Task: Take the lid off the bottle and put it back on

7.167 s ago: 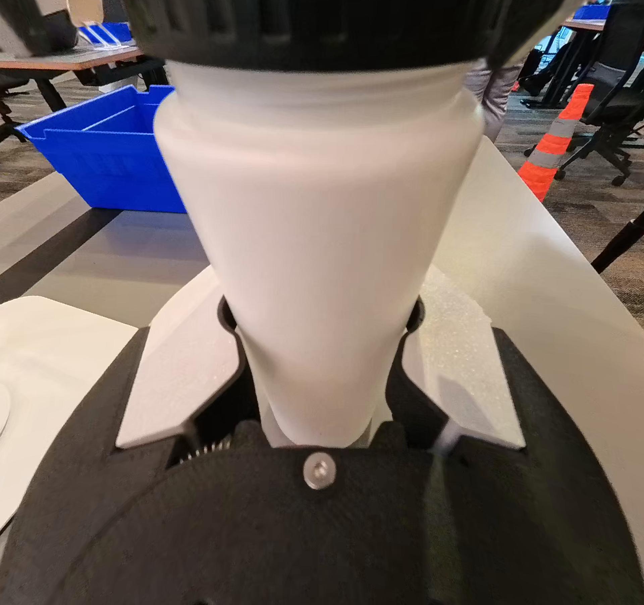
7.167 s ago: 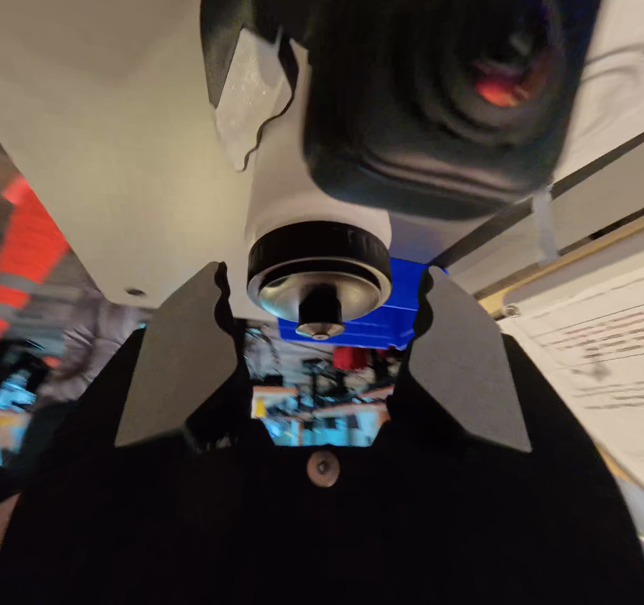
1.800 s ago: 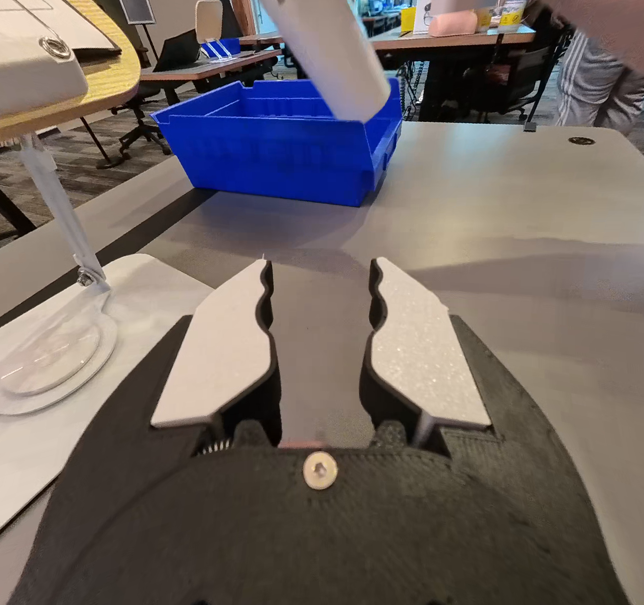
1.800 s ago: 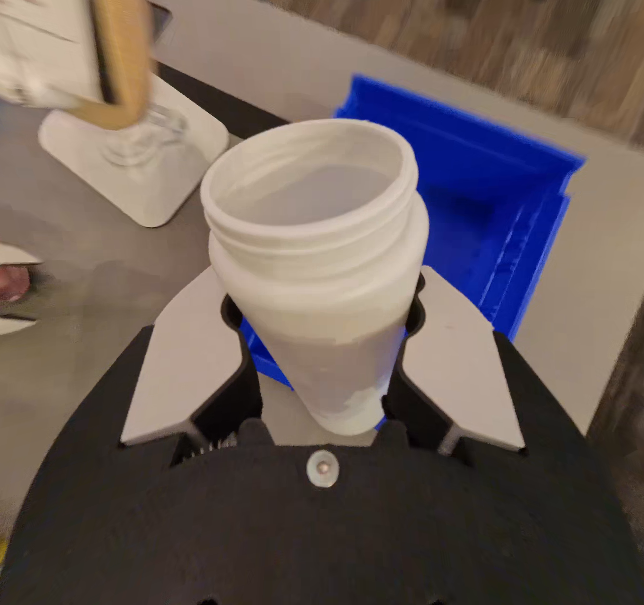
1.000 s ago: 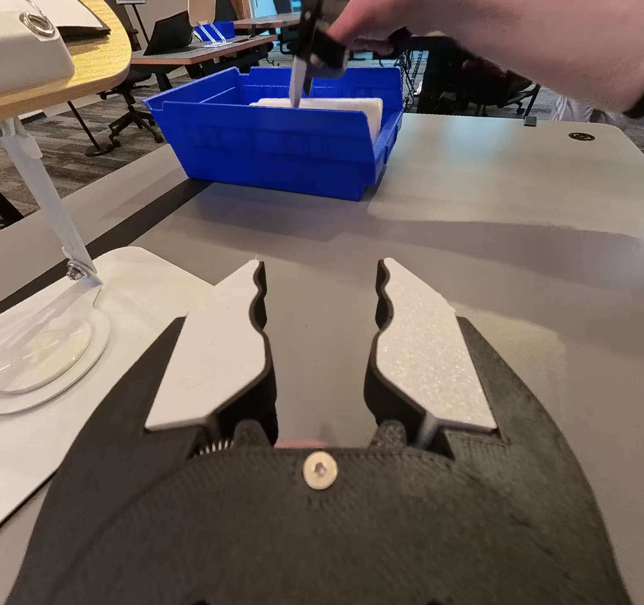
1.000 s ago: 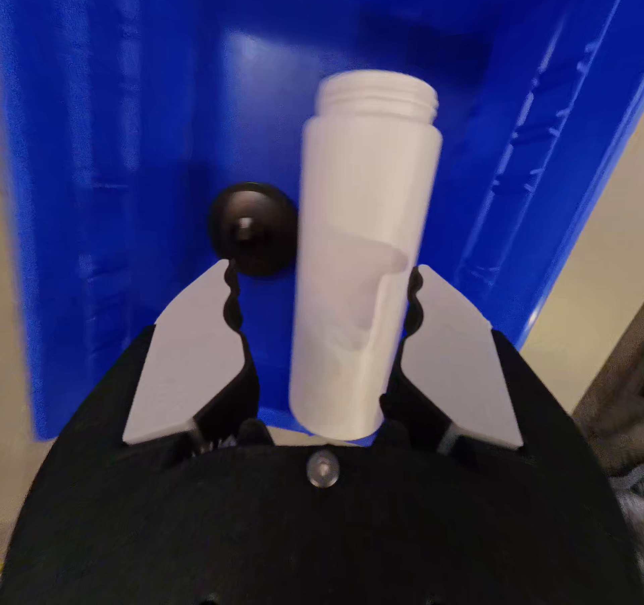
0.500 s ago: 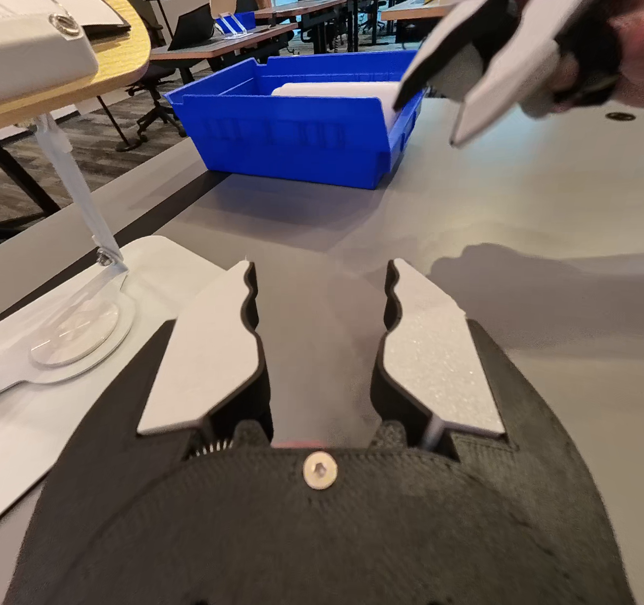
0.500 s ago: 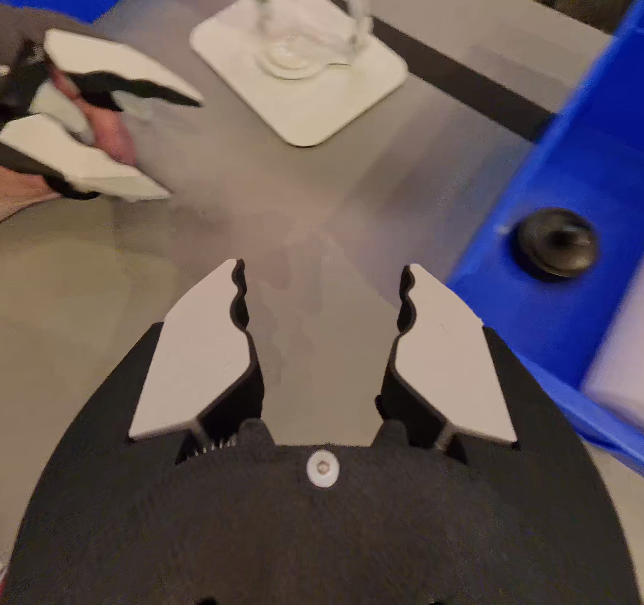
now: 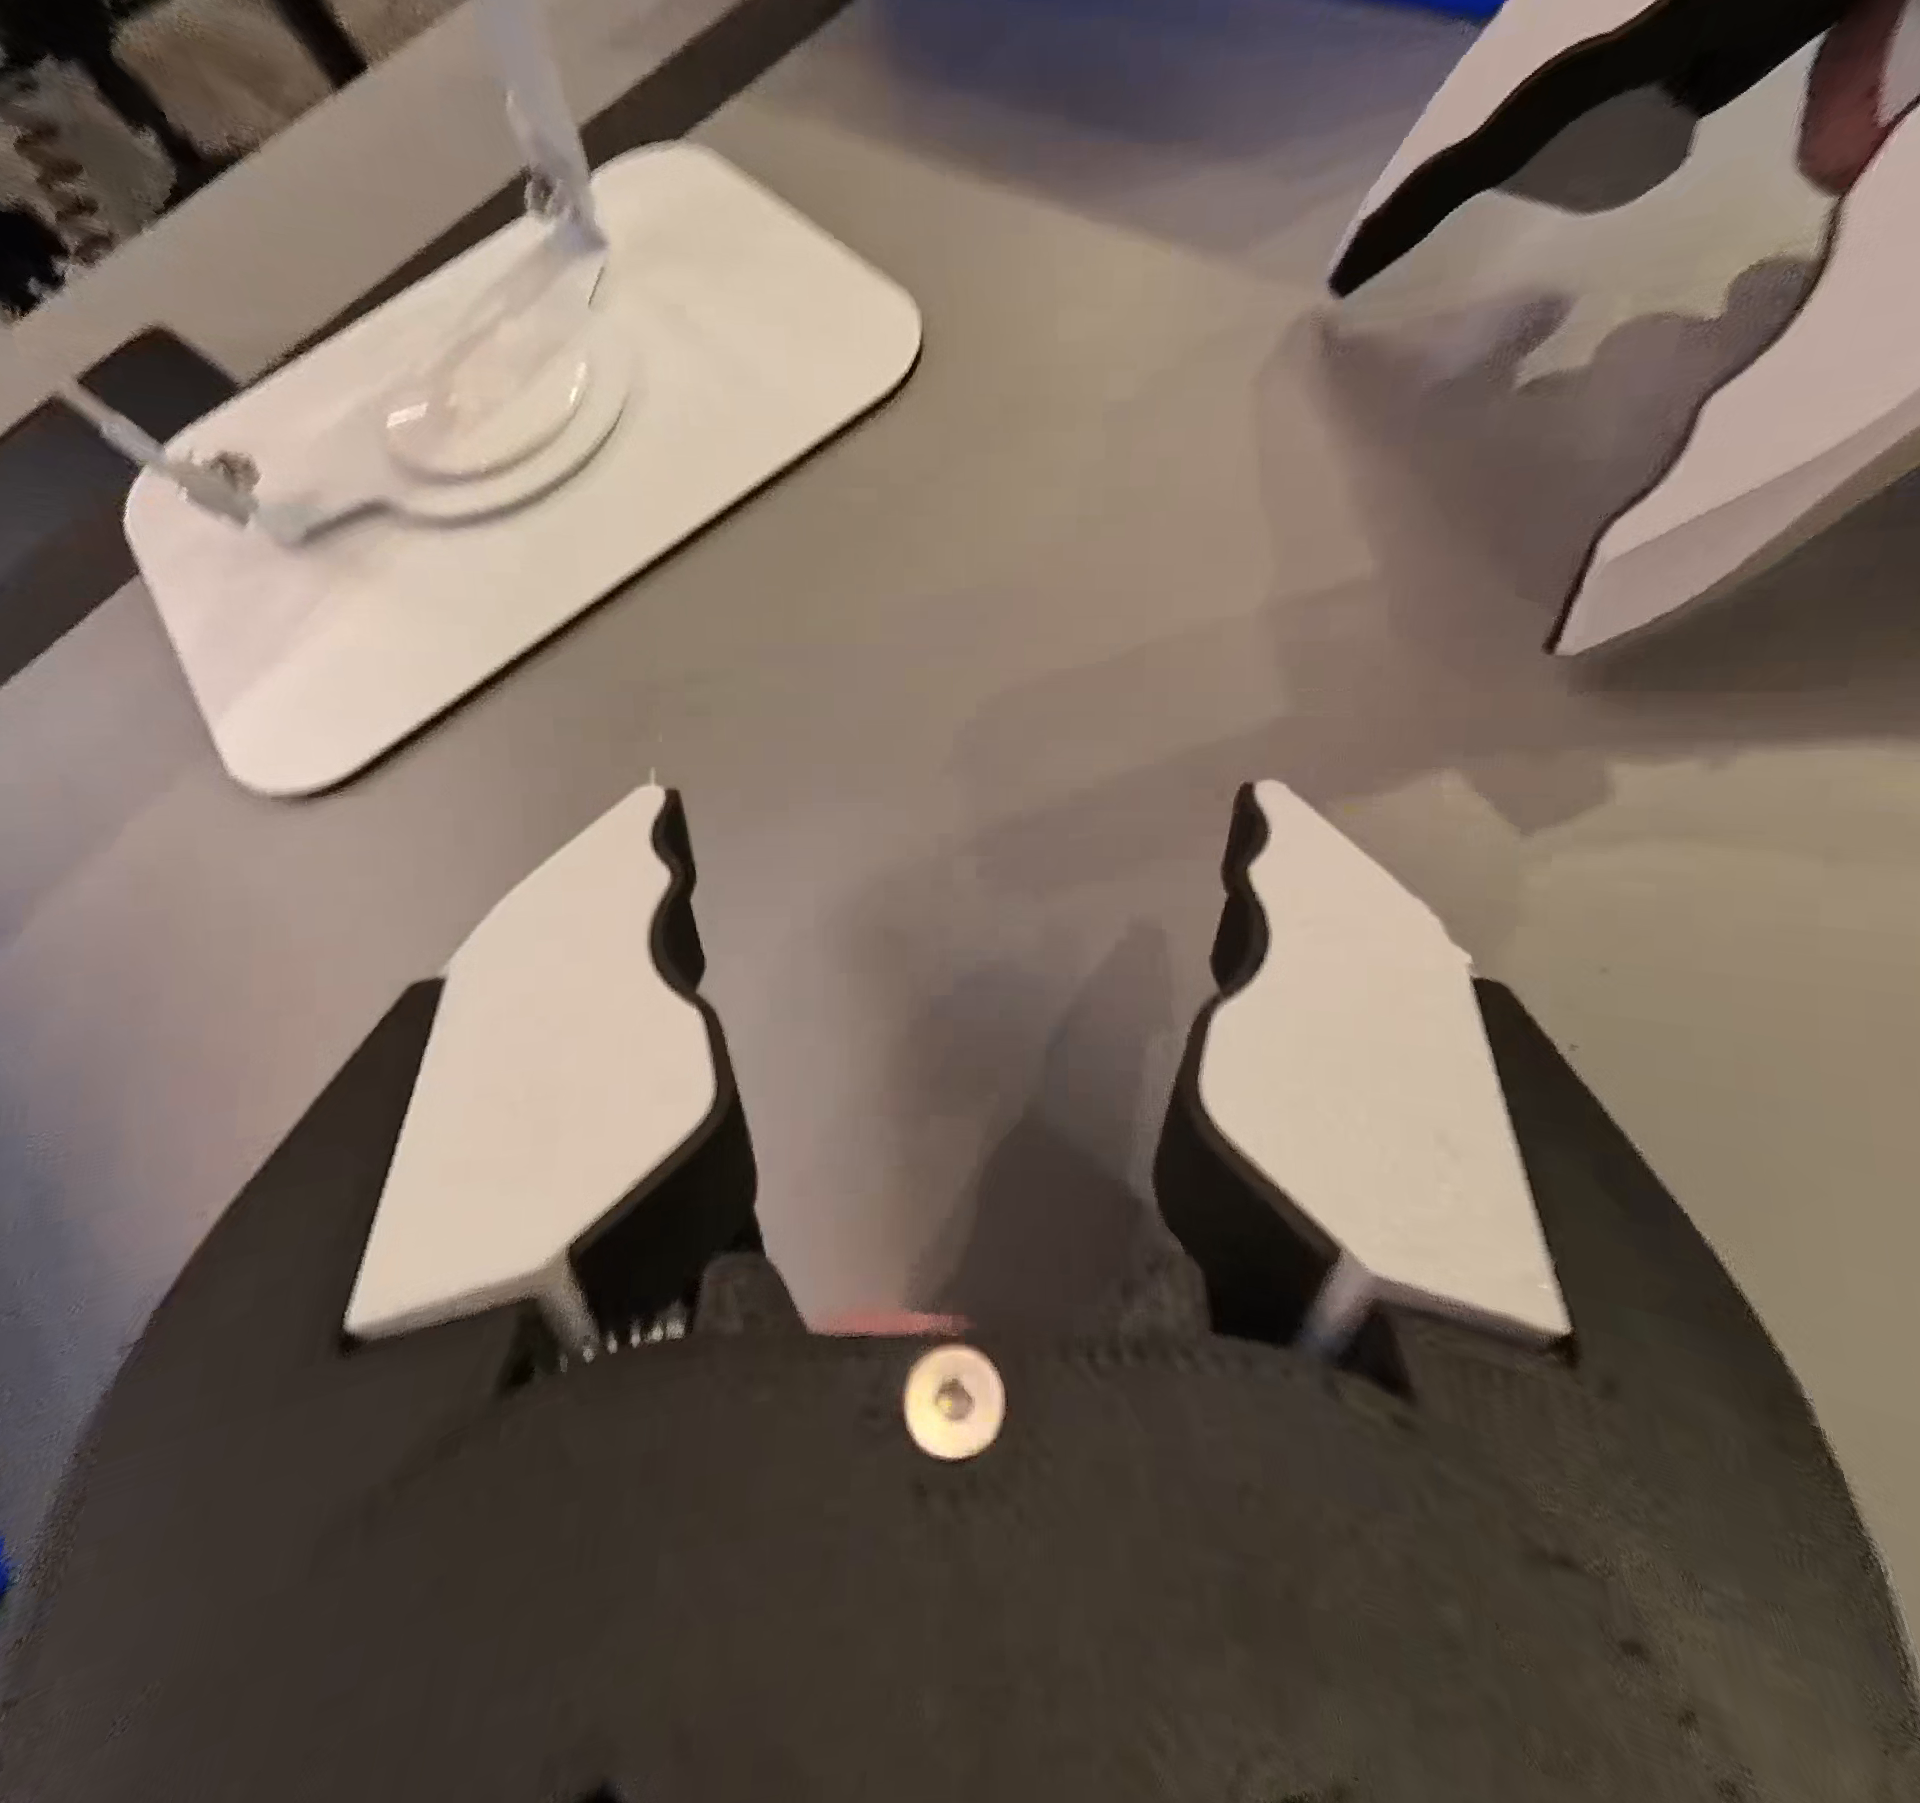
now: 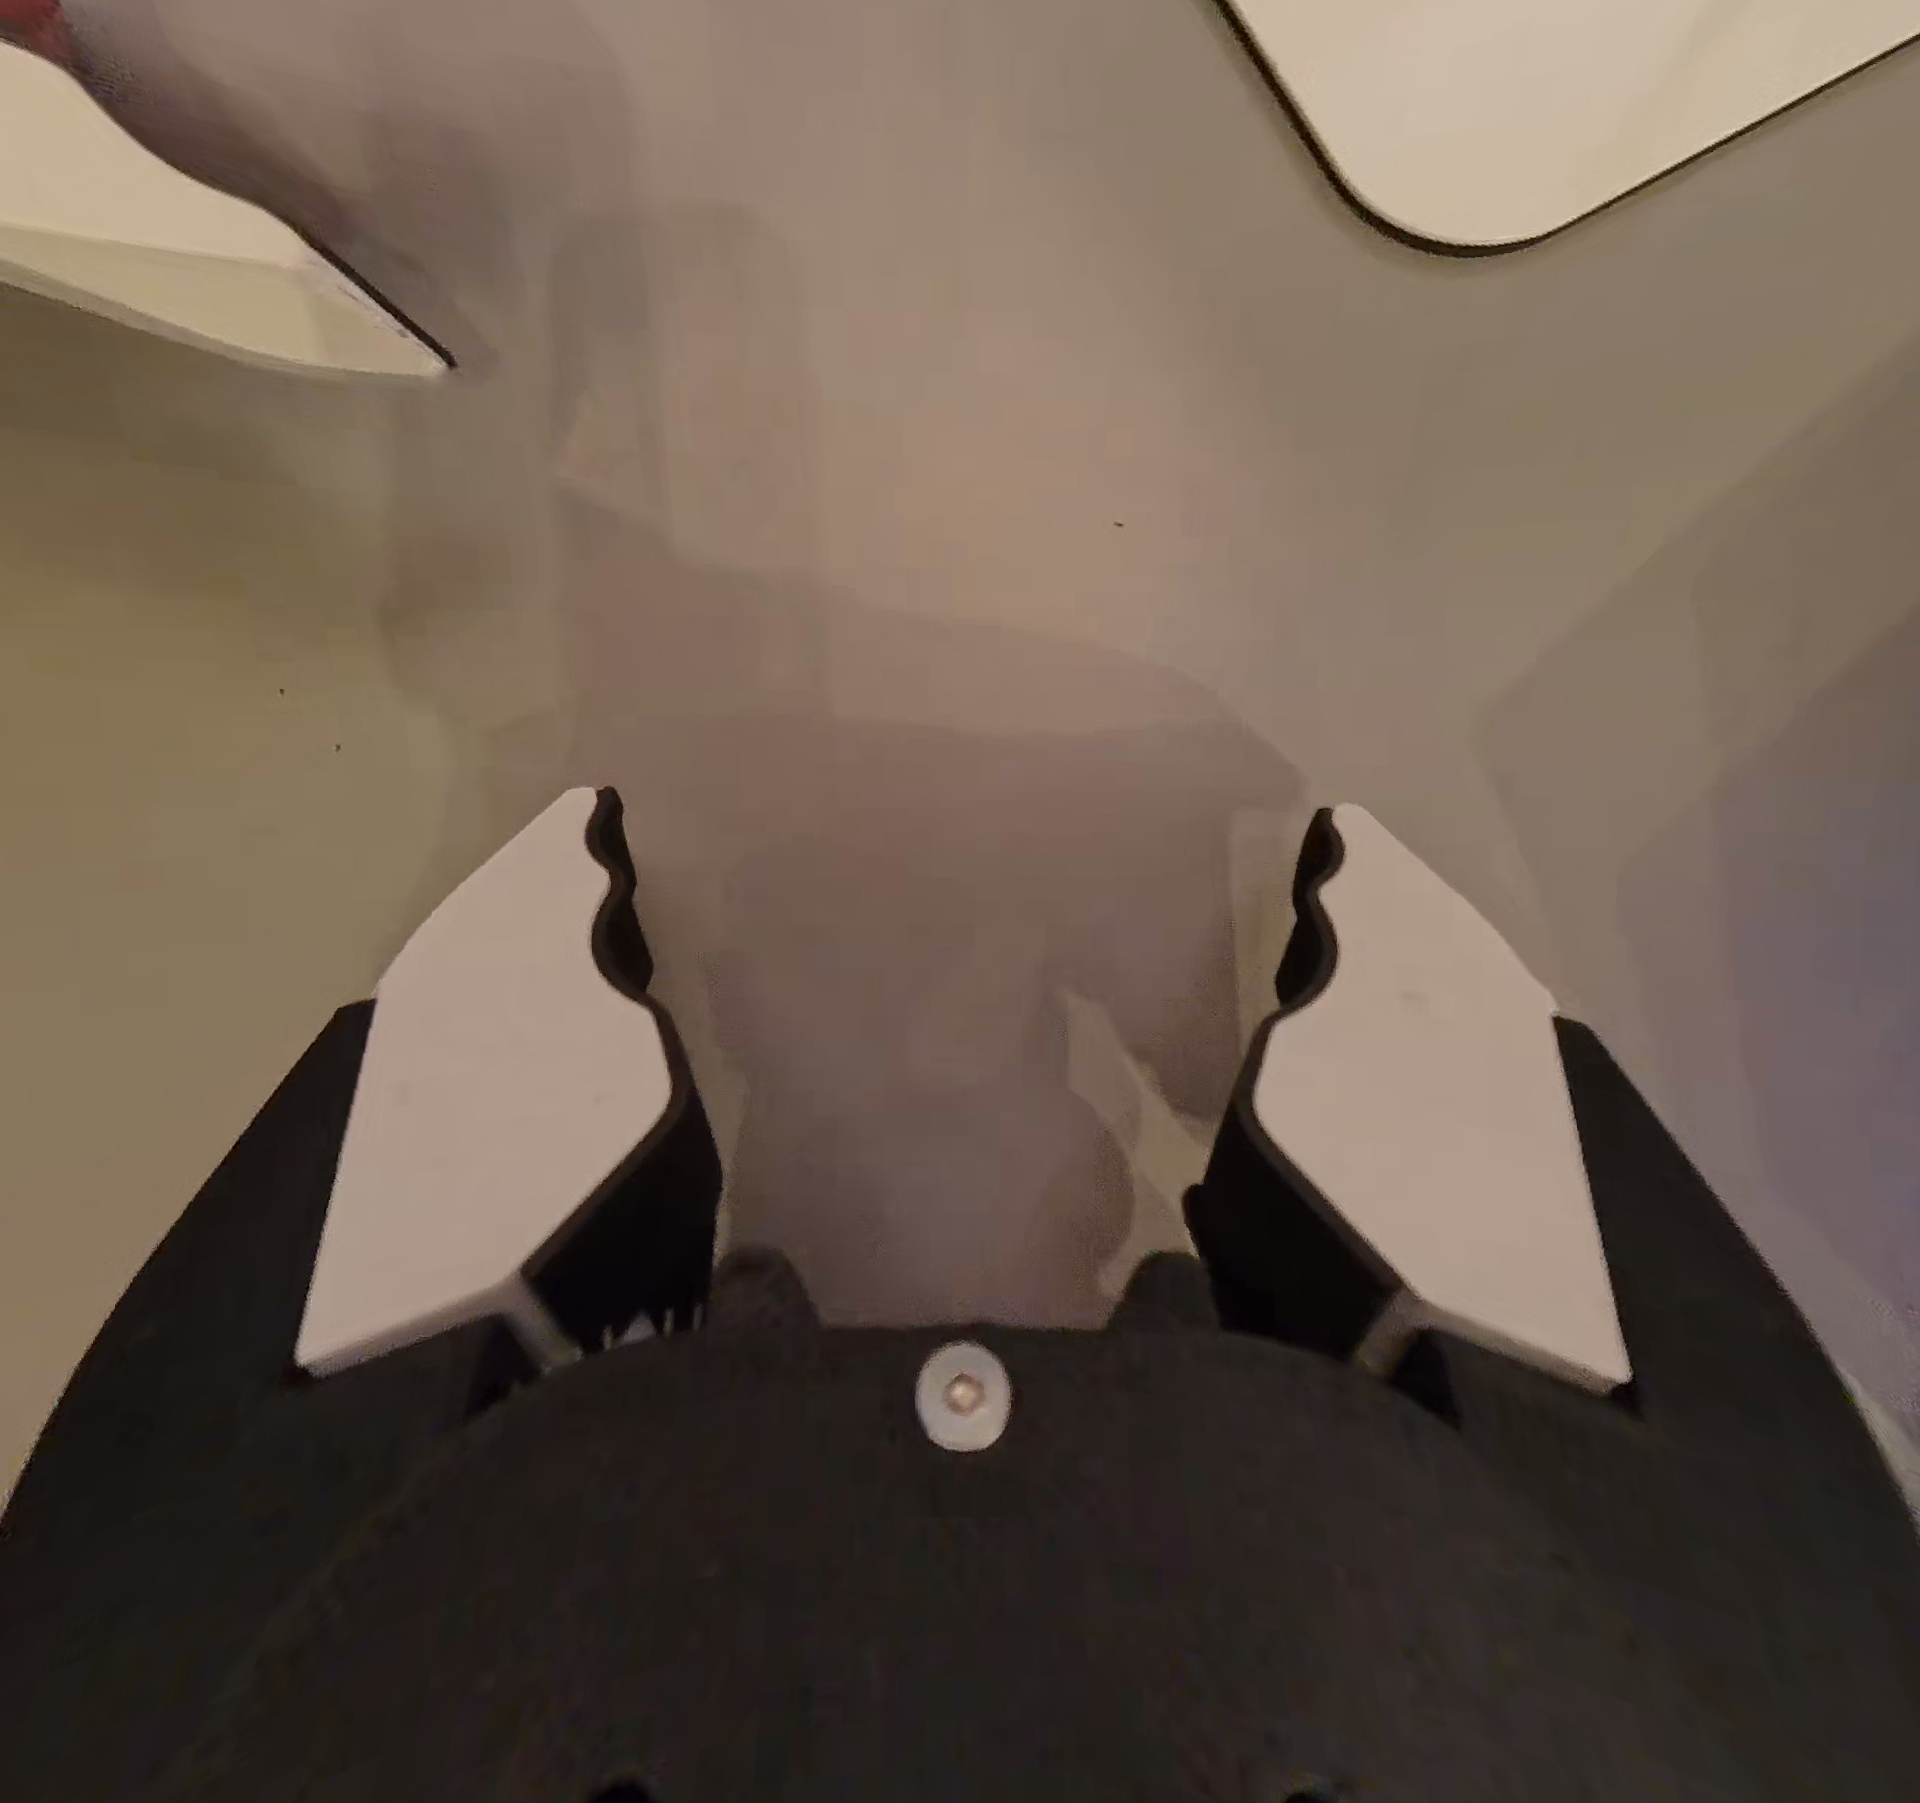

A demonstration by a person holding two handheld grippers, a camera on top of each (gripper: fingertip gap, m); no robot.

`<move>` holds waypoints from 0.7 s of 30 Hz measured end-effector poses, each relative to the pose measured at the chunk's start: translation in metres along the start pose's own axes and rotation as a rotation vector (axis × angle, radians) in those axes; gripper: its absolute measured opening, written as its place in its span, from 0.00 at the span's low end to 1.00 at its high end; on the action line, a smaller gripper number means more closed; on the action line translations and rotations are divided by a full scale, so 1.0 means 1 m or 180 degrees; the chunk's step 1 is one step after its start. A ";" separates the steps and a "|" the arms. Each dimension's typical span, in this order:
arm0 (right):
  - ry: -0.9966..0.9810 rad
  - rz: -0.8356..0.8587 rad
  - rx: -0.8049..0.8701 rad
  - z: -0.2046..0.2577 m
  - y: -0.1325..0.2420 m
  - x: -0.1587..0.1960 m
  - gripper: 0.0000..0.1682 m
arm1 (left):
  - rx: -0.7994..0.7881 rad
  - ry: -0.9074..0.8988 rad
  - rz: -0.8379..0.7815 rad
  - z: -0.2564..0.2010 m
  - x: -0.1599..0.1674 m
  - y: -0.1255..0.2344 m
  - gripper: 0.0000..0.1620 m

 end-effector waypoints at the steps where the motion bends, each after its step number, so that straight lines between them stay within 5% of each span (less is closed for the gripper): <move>1: -0.0014 0.0004 -0.0026 0.001 -0.003 0.000 0.71 | -0.0016 0.0034 0.0123 0.001 0.004 0.000 0.60; 4: 0.0074 -0.0013 0.0098 0.005 -0.008 0.001 0.73 | -0.0097 -0.0009 0.0573 0.001 0.014 -0.005 0.61; 16: 0.0063 -0.0204 0.0192 0.001 -0.014 0.003 0.79 | 0.0299 0.0289 0.0699 0.004 0.016 -0.007 0.51; 21: 0.0020 -0.0133 0.0127 0.005 -0.008 0.008 0.84 | 0.0284 0.0354 0.0703 0.008 0.022 -0.002 0.62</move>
Point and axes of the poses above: each gripper's, where its closed fingertips meet, y back along the fingers, x out of its underside, z = x × y across the jaws, the point moved 10 cm from there along y, back along the fingers, and after that the axes turned 14 degrees about z, right-handed, at the moved point
